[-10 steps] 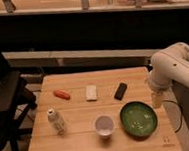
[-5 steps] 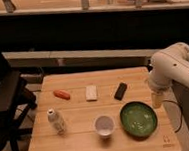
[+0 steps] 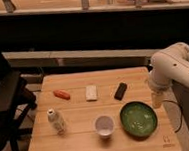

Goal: Knock the bottle over

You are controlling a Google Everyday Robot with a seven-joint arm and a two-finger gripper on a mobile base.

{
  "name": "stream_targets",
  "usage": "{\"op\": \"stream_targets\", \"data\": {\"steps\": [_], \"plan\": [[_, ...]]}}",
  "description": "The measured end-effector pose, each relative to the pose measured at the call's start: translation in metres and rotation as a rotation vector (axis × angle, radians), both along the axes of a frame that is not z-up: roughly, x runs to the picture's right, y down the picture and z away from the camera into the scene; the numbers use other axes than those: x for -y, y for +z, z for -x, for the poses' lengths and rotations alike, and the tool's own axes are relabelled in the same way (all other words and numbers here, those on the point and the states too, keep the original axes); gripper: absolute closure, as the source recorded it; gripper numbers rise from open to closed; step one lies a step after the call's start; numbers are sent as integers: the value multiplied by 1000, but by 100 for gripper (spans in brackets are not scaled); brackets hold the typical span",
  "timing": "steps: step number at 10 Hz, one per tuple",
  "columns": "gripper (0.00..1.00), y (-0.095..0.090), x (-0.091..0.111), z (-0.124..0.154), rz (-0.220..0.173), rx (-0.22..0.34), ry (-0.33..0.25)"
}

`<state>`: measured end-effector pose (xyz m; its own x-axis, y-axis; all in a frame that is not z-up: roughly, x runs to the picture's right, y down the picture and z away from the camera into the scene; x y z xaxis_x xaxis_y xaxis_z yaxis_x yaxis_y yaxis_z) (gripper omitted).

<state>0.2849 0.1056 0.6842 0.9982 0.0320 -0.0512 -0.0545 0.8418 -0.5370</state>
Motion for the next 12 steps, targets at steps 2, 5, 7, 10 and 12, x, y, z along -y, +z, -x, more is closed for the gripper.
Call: {"op": "stream_targets", "data": {"steps": [2, 5, 7, 10, 12], "plan": [[20, 0, 0, 0, 0, 0, 0], [20, 0, 0, 0, 0, 0, 0], [20, 0, 0, 0, -1, 0, -2], [20, -1, 2, 29, -16, 22, -75], [20, -1, 3, 58, -27, 39, -127]]}}
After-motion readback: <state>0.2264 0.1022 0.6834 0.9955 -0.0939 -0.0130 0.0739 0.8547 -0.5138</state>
